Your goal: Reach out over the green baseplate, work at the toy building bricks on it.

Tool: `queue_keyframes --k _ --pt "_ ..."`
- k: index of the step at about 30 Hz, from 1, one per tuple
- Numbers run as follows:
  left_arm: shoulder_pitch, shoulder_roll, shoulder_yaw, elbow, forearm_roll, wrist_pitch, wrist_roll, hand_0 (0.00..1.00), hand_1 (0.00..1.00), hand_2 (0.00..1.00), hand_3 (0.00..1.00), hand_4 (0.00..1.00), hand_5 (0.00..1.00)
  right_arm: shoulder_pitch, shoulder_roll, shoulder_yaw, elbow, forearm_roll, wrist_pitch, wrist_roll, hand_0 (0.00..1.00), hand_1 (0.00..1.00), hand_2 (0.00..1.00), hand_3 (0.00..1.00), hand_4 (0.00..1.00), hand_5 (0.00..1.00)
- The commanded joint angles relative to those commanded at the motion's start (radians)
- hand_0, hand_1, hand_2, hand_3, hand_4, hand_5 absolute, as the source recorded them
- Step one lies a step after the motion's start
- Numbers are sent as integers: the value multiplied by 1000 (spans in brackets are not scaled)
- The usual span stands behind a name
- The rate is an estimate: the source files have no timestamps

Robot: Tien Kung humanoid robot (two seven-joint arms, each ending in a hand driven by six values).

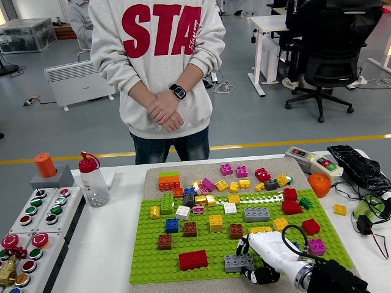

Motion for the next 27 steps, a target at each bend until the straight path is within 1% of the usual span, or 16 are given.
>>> queue_keyframes --k 8,17,27 --pt "-2 0 1 0 -3 0 0 678 700 722 577 331 998 0 -2 -7 4 10 1 3 30 221 546 552 647 53" --pt "-3 0 3 0 -4 0 1 678 699 720 577 331 998 6 17 -17 -6 1 -6 1 30 222 547 552 645 58" --pt "-4 0 3 0 -3 0 2 677 697 720 577 331 998 11 21 -30 -1 3 -5 -3 30 227 548 552 646 61"
